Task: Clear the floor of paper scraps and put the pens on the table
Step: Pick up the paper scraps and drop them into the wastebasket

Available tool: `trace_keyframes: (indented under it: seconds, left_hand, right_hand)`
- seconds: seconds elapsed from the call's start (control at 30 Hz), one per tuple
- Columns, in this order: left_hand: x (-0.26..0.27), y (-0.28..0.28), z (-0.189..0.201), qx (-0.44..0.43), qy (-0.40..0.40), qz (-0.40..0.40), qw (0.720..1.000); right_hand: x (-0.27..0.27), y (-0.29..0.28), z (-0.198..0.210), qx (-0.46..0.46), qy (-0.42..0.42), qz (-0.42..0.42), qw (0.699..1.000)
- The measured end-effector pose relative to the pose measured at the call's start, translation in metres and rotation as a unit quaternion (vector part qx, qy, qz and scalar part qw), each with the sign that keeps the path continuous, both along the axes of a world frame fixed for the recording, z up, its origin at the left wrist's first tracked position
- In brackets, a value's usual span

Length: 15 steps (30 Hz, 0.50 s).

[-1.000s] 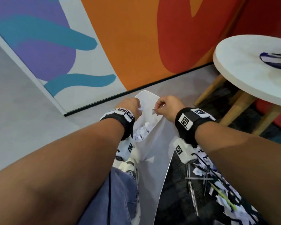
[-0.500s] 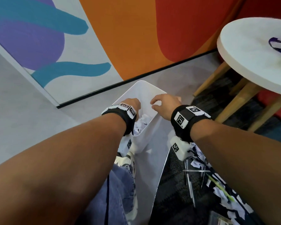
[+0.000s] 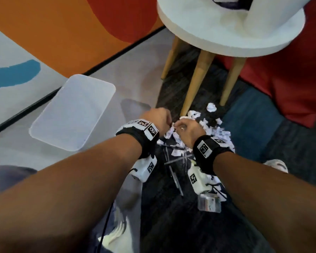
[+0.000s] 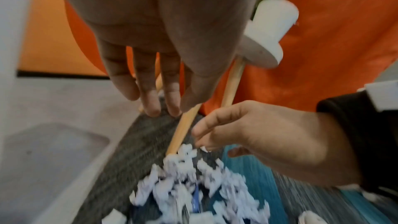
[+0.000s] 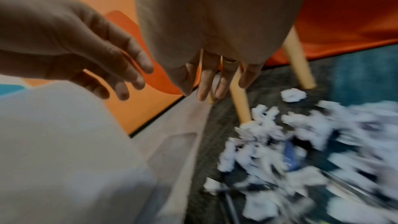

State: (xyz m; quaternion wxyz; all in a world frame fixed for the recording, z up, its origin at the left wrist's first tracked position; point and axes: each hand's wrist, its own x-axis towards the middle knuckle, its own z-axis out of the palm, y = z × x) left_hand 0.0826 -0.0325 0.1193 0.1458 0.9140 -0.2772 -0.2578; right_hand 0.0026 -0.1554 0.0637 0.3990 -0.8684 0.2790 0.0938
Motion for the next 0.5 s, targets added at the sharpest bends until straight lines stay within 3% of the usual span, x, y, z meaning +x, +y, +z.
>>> trace_keyframes:
  seconds: [0.27, 0.37, 0.5]
  left_hand:
    - [-0.050, -0.063, -0.111, 0.083, 0.166, -0.079, 0.979]
    - [-0.066, -0.074, -0.144, 0.097, 0.182, -0.097, 0.974]
    - [-0.083, -0.090, -0.175, 0.103, 0.197, -0.146, 0.964]
  right_hand:
    - [-0.108, -0.081, -0.096, -0.004, 0.153, -0.142, 0.978]
    - [-0.138, -0.089, -0.129, 0.004, 0.204, -0.203, 0.958]
    - [-0.164, -0.088, -0.162, 0.011, 0.247, -0.223, 0.943]
